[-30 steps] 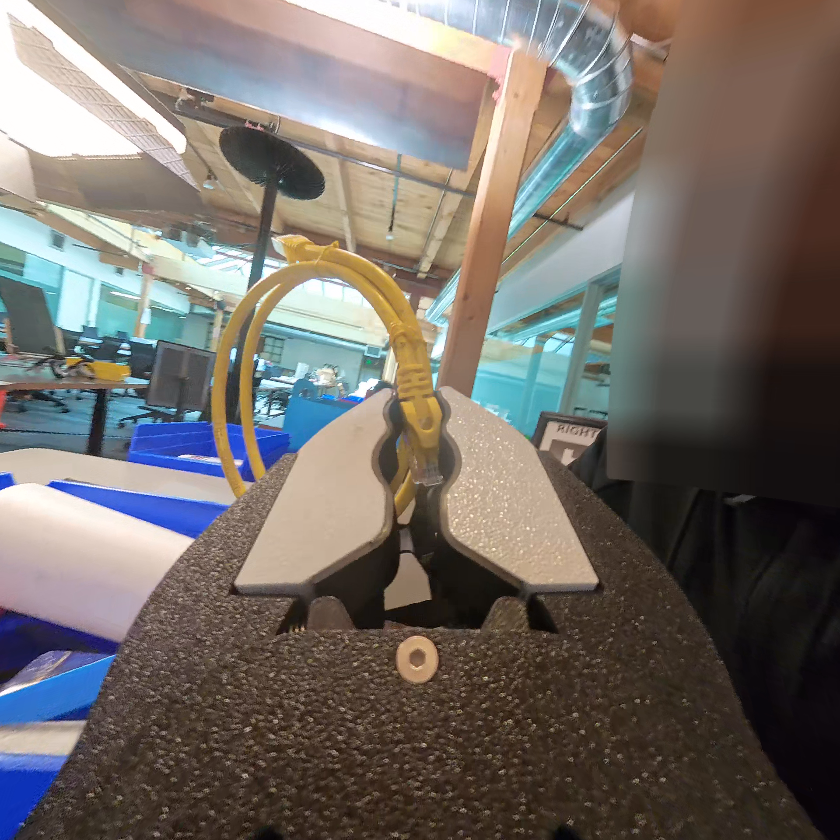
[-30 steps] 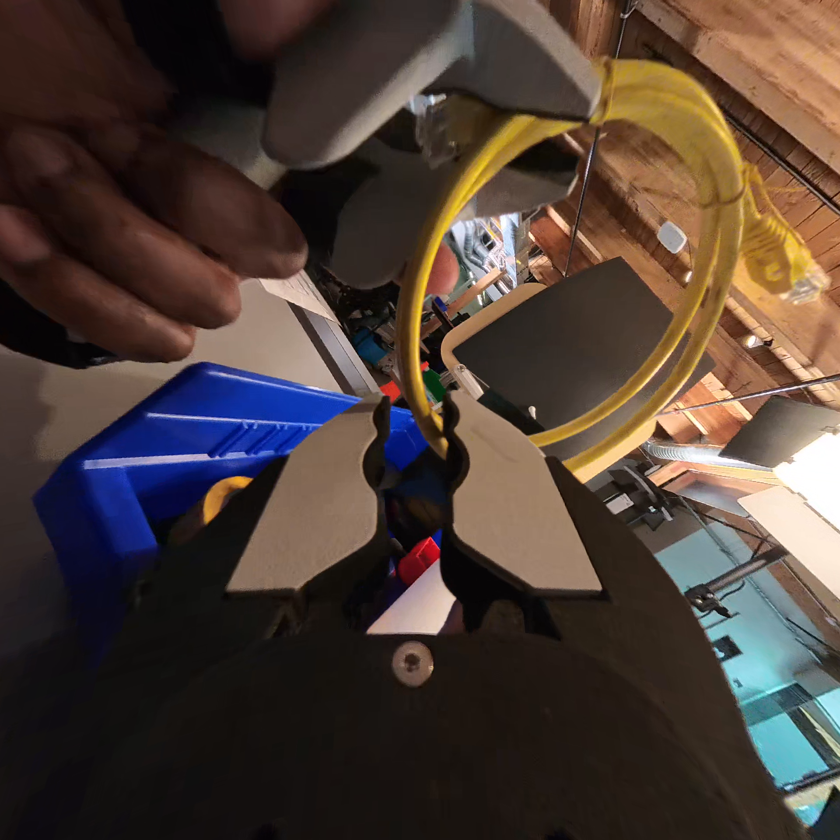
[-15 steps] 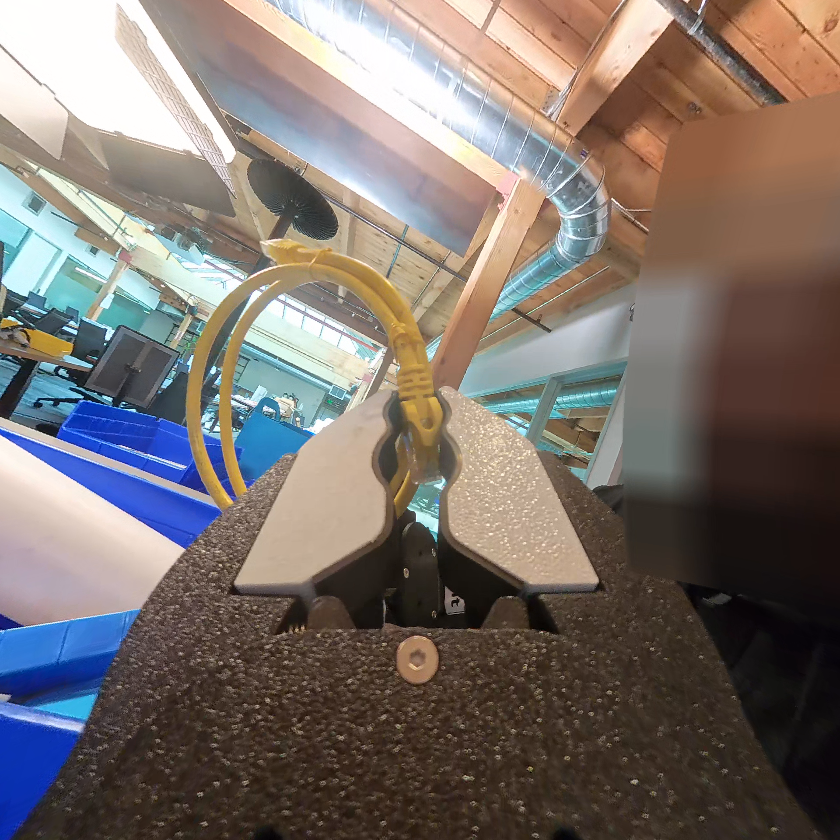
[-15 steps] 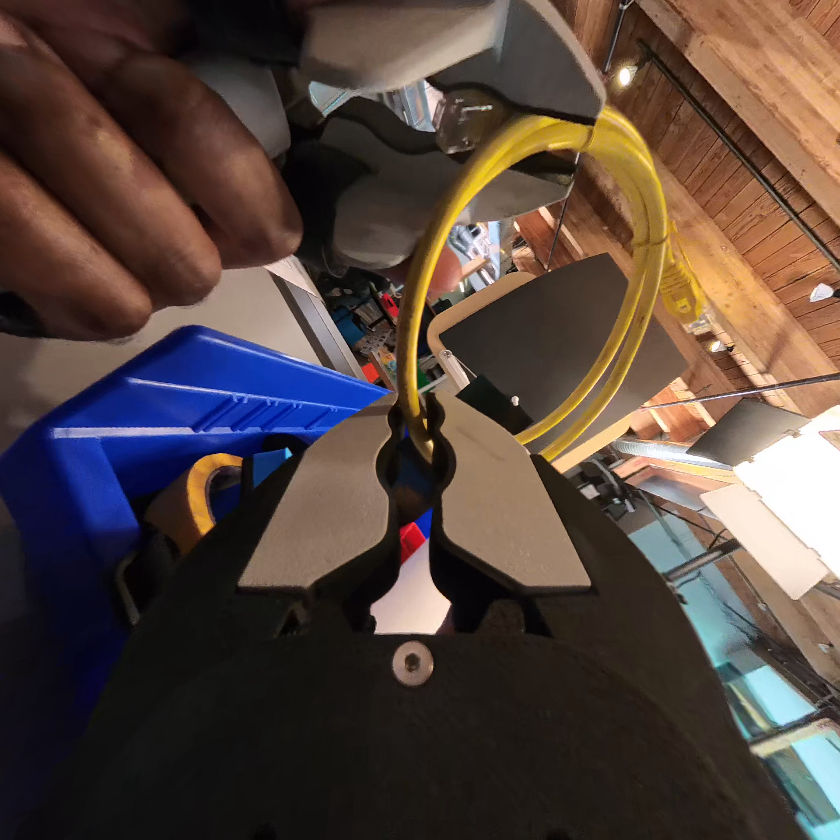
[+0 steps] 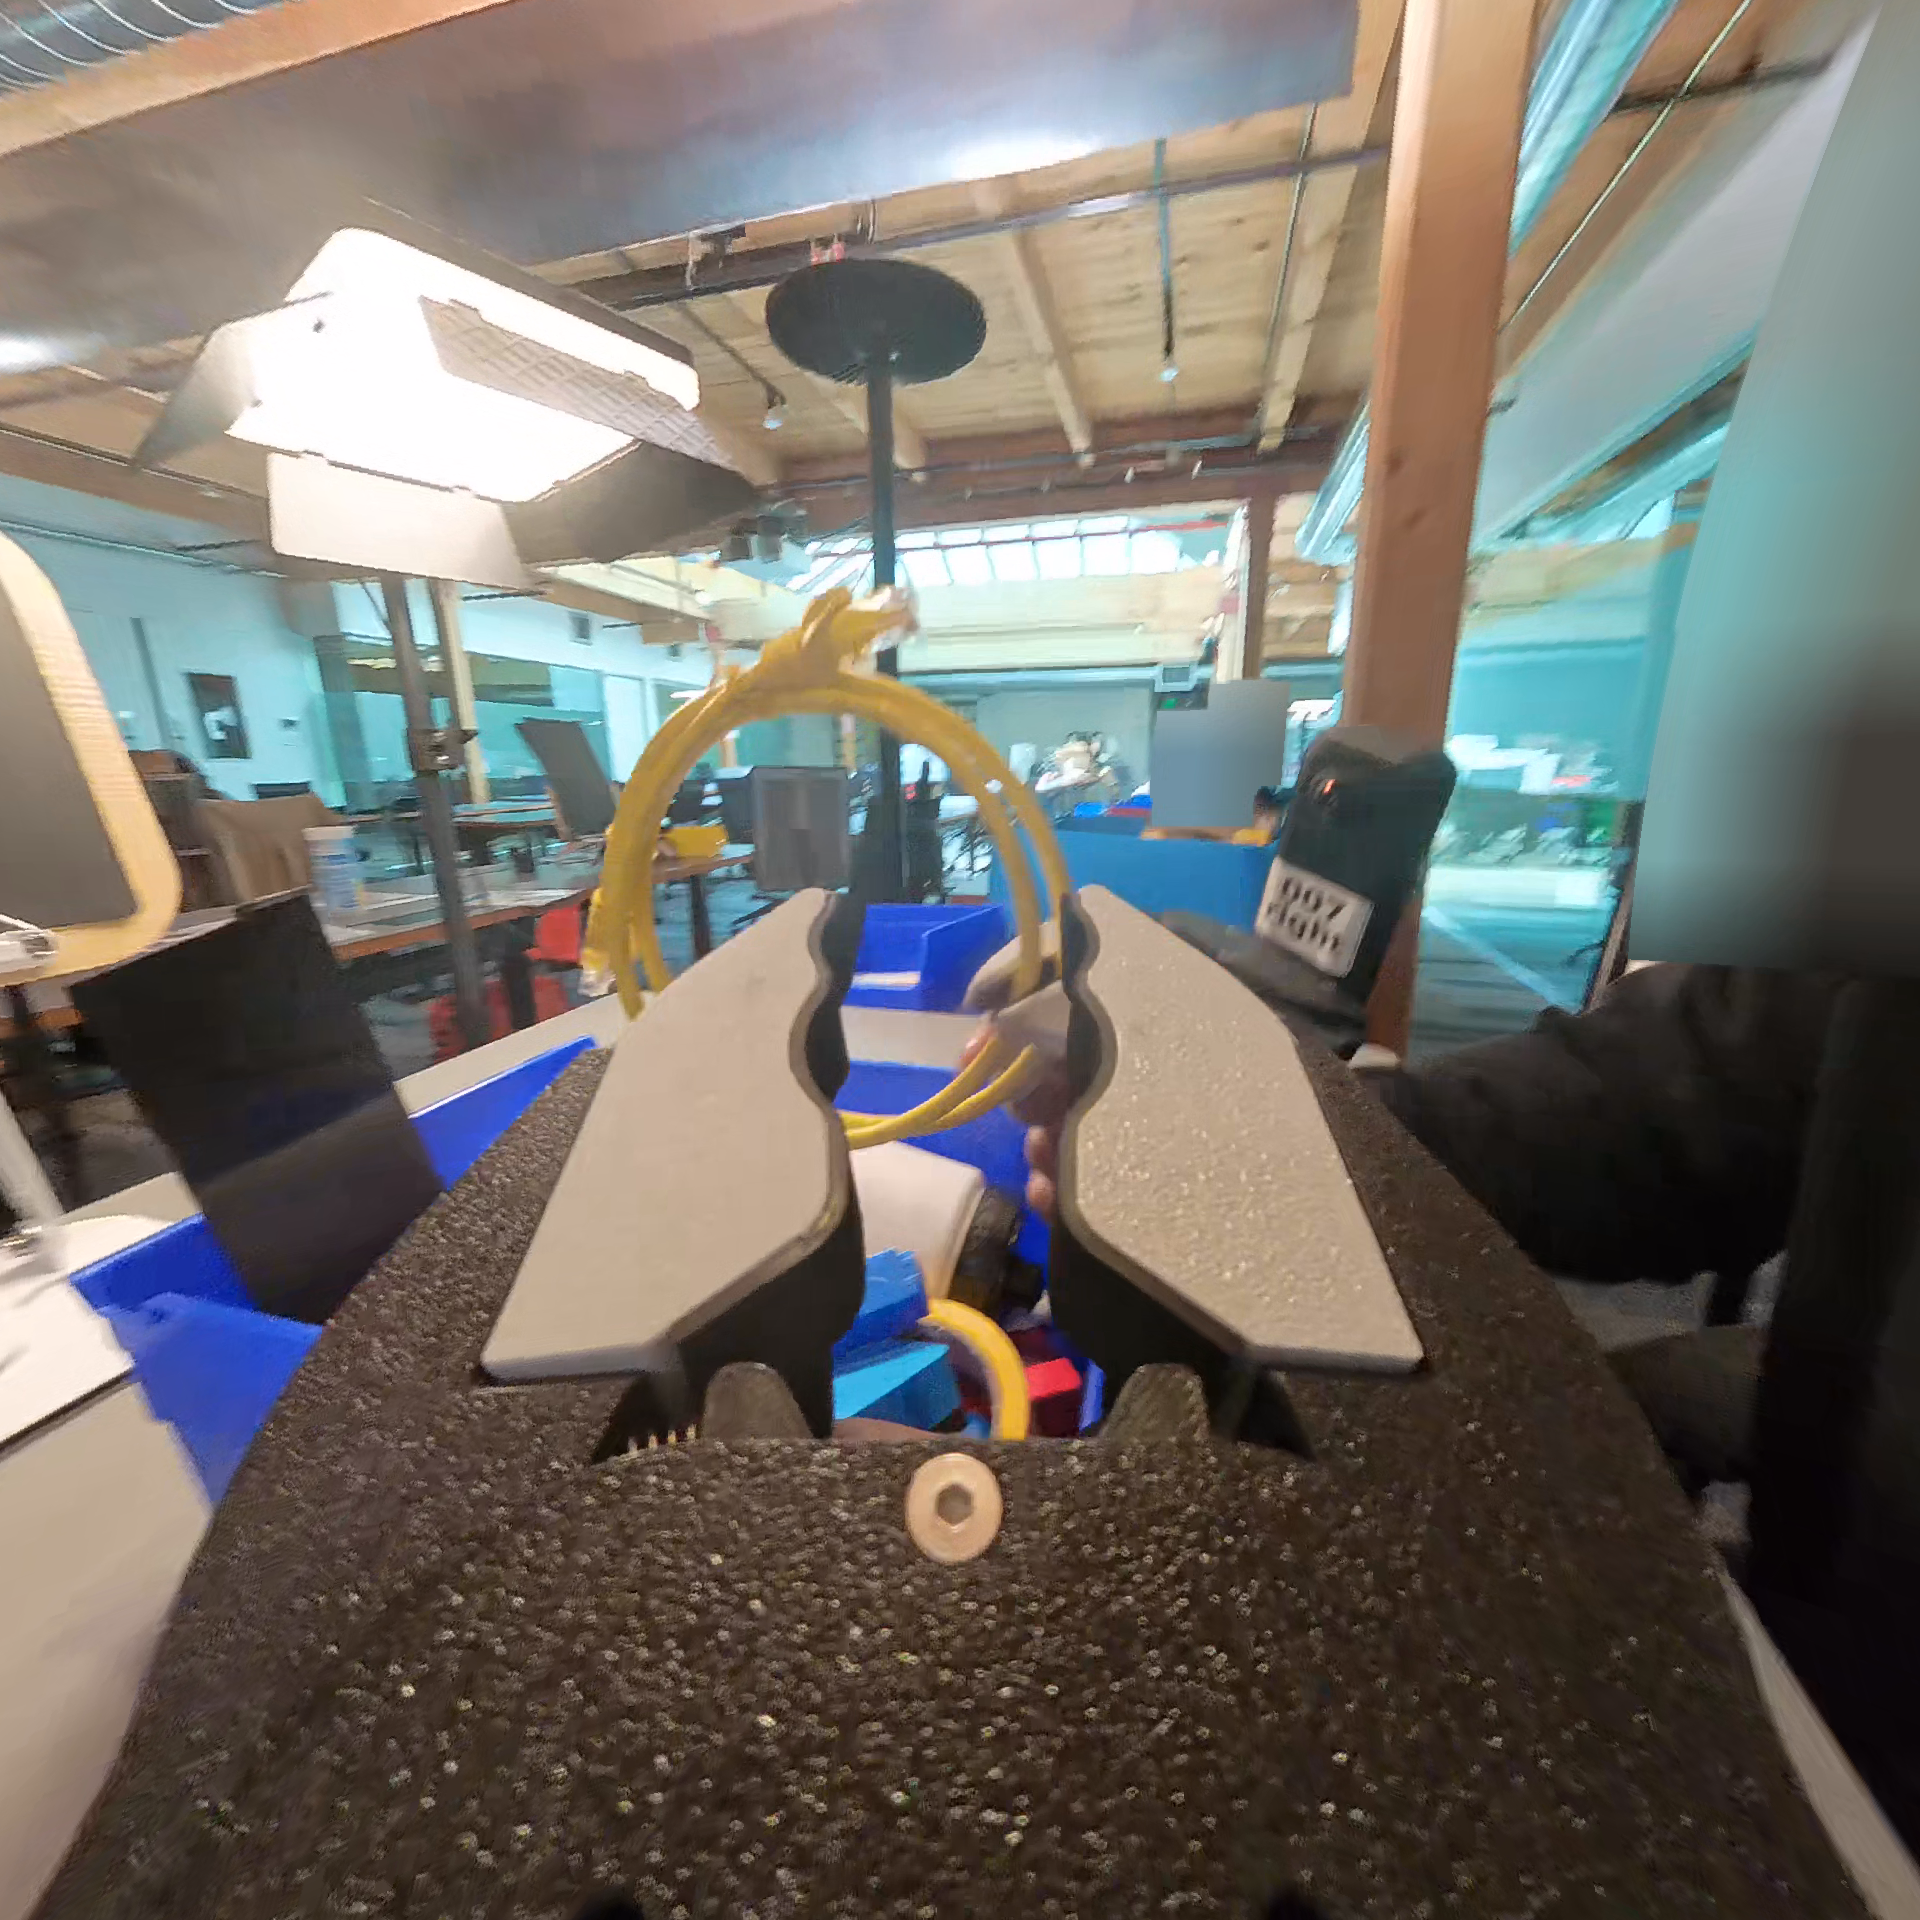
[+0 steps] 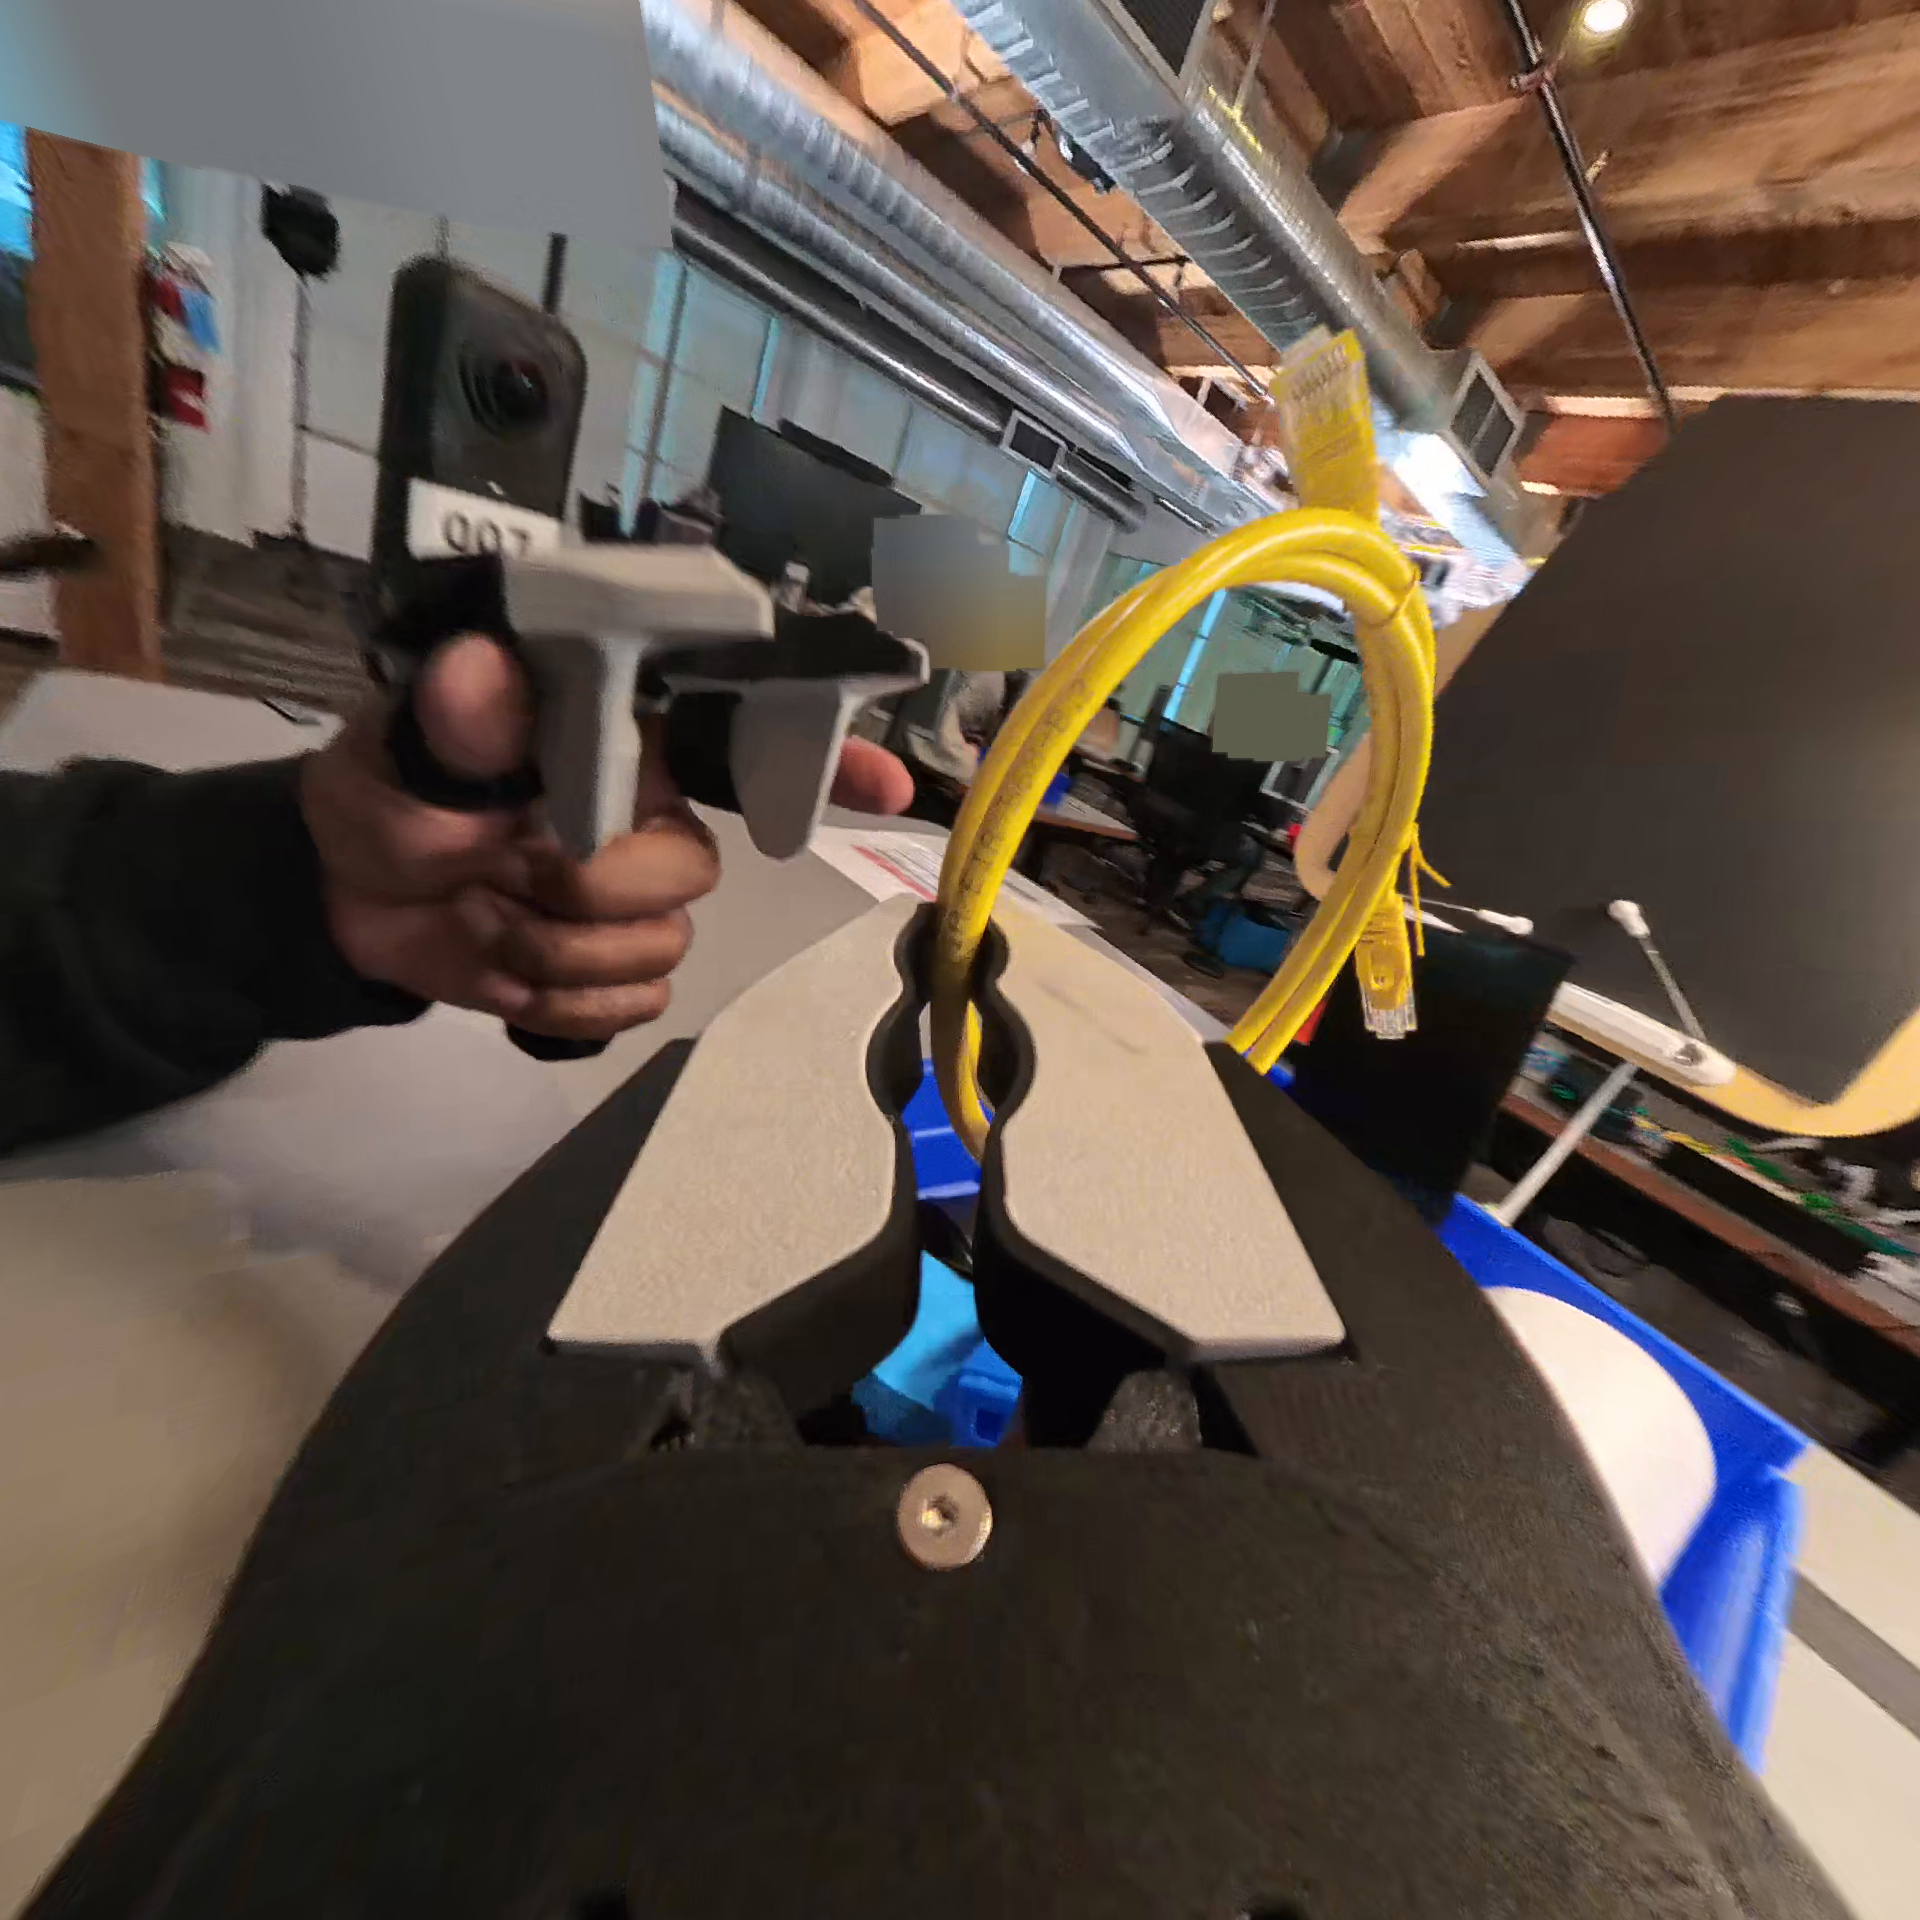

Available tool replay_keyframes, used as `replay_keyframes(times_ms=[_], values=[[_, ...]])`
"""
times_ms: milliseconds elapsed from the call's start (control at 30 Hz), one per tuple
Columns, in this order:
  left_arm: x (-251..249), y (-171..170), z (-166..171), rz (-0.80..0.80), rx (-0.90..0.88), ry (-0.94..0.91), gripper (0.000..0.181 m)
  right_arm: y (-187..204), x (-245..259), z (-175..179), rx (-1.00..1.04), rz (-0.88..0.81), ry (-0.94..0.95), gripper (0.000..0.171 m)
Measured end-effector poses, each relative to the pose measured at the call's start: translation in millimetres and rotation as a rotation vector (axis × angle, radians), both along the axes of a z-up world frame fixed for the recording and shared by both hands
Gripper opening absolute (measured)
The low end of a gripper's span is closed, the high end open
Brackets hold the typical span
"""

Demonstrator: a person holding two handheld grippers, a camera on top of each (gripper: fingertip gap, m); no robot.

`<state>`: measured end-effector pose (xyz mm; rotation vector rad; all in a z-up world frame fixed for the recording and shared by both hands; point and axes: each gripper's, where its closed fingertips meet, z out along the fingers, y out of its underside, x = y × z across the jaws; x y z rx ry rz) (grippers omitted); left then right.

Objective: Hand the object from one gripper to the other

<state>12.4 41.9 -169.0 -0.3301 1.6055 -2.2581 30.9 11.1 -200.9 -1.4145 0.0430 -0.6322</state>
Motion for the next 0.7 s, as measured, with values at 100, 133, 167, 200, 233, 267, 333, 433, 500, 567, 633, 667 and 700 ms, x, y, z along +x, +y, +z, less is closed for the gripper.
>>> replay_keyframes(times_ms=[100, 133, 167, 200, 233, 267, 333, 433, 500, 567, 633, 667, 700], values=[[5.6, -4.1, -9.7, 0.096, 0.119, -0.065, 0.041, -3.8, -14.6, 13.8, 0.096, 0.171, 0.101, 0.005], [7.7, -6.1, -13.7, 0.132, 0.168, -0.091, 0.042, -5.6, -17.9, 18.1, 0.128, 0.23, 0.151, 0.006], [9.0, -8.4, -17.9, 0.166, 0.223, -0.125, 0.044, -7.5, -19.8, 21.6, 0.156, 0.284, 0.202, 0.006], [10.5, -10.4, -22.6, 0.202, 0.282, -0.162, 0.044, -9.2, -20.9, 24.4, 0.183, 0.335, 0.256, 0.005], [14.2, -10.8, -26.7, 0.246, 0.331, -0.185, 0.045, -10.9, -22.5, 26.5, 0.206, 0.391, 0.305, 0.005], [20.5, -9.0, -29.3, 0.291, 0.352, -0.178, 0.045, -12.3, -25.1, 28.0, 0.223, 0.447, 0.343, 0.005], [28.6, -6.1, -31.5, 0.288, 0.317, -0.086, 0.047, -14.5, -29.3, 28.3, 0.237, 0.526, 0.378, 0.005], [34.9, 1.0, -25.7, 0.217, 0.158, 0.072, 0.051, -14.8, -40.4, 23.2, 0.201, 0.619, 0.375, 0.005], [41.6, 9.7, -23.0, 0.231, 0.105, 0.121, 0.056, -14.4, -47.6, 20.4, 0.174, 0.672, 0.379, 0.005], [45.5, 16.1, -22.9, 0.272, 0.121, 0.116, 0.056, -14.4, -56.3, 19.7, 0.152, 0.73, 0.385, 0.005], [43.9, 15.9, -23.2, 0.29, 0.164, 0.08, 0.056, -13.1, -65.5, 16.6, 0.112, 0.777, 0.384, 0.005], [42.7, 14.2, -23.8, 0.296, 0.188, 0.061, 0.055, -12.0, -69.7, 13.8, 0.085, 0.793, 0.381, 0.005], [41.7, 11.7, -25.4, 0.301, 0.215, 0.047, 0.055, -11.1, -74.0, 11.1, 0.062, 0.813, 0.378, 0.005]])
